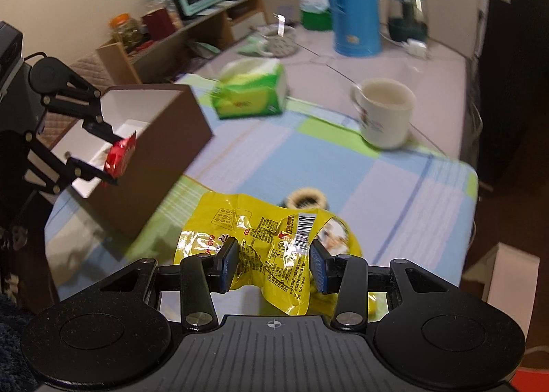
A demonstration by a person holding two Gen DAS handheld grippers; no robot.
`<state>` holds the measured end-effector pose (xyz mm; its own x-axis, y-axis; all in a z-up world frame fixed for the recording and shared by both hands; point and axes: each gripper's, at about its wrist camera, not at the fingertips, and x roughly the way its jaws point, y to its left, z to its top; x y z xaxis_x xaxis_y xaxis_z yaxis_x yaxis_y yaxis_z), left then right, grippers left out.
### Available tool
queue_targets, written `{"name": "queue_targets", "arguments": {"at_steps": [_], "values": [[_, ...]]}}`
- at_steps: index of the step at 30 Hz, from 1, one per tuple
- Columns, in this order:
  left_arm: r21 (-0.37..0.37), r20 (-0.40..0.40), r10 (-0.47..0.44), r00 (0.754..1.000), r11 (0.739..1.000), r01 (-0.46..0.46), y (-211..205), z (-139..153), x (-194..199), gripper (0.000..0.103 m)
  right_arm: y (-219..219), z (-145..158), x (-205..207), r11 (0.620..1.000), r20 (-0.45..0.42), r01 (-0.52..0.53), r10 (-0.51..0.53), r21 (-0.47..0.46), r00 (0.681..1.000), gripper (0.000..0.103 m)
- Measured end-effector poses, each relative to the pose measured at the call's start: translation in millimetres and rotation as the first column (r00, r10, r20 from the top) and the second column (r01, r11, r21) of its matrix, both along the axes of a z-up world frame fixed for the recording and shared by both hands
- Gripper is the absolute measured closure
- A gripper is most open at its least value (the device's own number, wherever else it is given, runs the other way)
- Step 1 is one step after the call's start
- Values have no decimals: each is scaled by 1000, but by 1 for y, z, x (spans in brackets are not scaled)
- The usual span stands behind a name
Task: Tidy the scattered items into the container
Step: 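Carry the red candy and yellow snack packet over the box with both tools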
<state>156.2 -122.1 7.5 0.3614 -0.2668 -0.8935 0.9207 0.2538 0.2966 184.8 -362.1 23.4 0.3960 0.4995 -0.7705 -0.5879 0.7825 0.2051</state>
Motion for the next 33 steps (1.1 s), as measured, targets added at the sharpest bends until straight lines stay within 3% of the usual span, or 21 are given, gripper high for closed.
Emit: {"name": "queue_targets", "arguments": {"at_steps": [6,18,24,33], "values": [[-4,66,115,991,993,-114,53,29,-14,76,39,25,-11,996,68,-84,84,0,994,60],[6,135,293,947,955,-296,163,58,-42,75,140,60,-23,971,165,-239,232,22,959,60],[4,151,325,934,944,-329,206,64,-43,75,199,65,-19,952,184,-307,299,14,936,60],[6,152,321,935,945,-326,247,66,-26,75,271,59,-2,932,170,-363,360,-13,917,60]]}}
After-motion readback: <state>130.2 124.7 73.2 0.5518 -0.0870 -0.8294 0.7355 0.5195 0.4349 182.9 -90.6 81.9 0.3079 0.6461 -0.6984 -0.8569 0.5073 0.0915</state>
